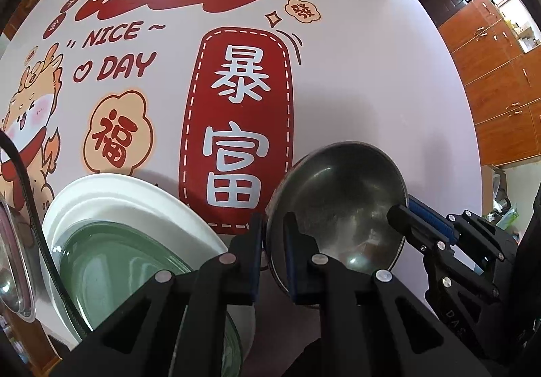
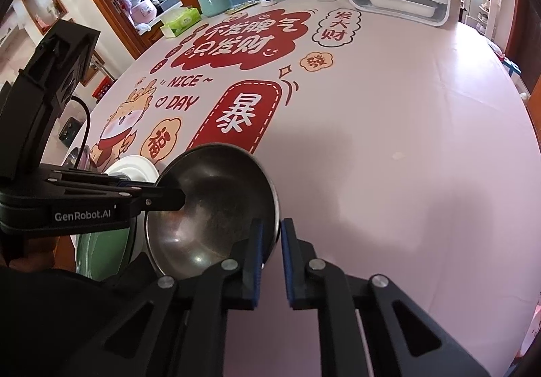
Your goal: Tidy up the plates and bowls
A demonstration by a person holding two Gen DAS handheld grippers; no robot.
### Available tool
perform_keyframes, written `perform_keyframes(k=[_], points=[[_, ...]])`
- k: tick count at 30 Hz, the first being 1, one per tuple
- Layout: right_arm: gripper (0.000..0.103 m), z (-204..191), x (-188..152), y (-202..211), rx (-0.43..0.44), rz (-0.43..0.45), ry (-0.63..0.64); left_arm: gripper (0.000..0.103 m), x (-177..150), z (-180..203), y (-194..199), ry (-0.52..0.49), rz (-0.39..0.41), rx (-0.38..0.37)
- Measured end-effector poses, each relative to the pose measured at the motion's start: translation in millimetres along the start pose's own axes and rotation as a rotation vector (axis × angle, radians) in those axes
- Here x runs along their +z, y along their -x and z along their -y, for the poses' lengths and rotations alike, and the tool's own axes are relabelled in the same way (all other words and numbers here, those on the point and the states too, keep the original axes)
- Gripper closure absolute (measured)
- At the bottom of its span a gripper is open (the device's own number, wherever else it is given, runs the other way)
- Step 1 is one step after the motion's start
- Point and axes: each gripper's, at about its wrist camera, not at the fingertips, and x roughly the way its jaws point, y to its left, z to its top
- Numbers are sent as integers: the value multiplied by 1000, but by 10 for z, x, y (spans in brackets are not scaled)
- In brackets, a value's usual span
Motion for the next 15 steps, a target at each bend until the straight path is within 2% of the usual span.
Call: perform_keyframes(k=[15], points=[[93, -134, -66, 254, -8, 90, 39, 93, -210, 1, 316, -12, 104, -16]])
